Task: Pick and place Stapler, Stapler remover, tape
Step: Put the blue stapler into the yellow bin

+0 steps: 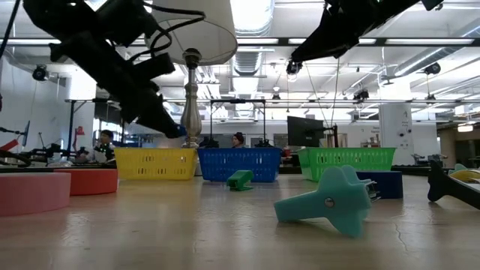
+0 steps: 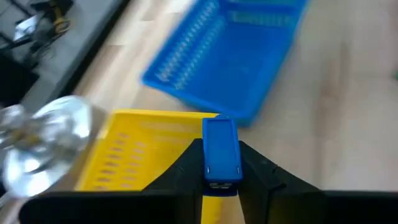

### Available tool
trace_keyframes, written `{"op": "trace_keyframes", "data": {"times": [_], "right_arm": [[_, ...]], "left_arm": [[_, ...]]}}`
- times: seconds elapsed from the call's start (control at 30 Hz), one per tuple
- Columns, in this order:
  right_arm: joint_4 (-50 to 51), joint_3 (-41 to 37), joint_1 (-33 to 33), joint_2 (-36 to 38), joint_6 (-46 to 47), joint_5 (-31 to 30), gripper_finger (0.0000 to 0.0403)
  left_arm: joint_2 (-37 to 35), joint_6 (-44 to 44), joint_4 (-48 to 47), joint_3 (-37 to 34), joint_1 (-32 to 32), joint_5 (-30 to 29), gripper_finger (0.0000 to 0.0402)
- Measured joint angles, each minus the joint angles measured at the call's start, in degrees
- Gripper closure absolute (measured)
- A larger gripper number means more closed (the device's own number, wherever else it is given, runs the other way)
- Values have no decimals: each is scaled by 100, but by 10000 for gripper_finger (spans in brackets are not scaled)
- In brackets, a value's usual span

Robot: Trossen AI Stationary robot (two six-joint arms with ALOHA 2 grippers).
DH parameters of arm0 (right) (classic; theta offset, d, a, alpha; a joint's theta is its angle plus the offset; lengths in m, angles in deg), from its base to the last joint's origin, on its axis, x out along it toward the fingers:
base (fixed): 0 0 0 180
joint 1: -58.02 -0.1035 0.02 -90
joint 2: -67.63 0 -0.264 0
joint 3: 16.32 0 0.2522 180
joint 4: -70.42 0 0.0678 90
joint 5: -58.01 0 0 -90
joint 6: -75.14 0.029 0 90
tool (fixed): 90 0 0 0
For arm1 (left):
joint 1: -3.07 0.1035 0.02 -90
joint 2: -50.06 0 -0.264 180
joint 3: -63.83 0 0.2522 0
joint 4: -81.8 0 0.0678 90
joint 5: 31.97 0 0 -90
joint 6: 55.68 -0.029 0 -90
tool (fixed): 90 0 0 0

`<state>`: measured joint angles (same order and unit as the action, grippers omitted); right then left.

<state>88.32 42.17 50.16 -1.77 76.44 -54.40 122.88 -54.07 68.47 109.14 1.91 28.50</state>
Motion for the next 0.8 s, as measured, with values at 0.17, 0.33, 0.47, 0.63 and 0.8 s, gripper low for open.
{"op": "trace_keyframes", "data": {"times": [0.17, 0.33, 0.47, 0.63, 0.8], "right_arm": [[-1, 0, 0, 0, -153, 0, 297], [-3, 0, 0, 0, -169, -2, 297], [-3, 0, 0, 0, -170, -2, 303], [-3, 0, 0, 0, -149, -2, 307], [-8, -2, 0, 0, -149, -4, 300]], "left_arm": [[-223, 488, -407, 2, 858, 174, 323], [-46, 644, -923, 2, 1702, 1203, 322], [280, 583, -902, 2, 1977, 1462, 321], [577, 476, -790, 4, 2018, 1451, 313], [622, 426, -788, 4, 2018, 1444, 281]]}}
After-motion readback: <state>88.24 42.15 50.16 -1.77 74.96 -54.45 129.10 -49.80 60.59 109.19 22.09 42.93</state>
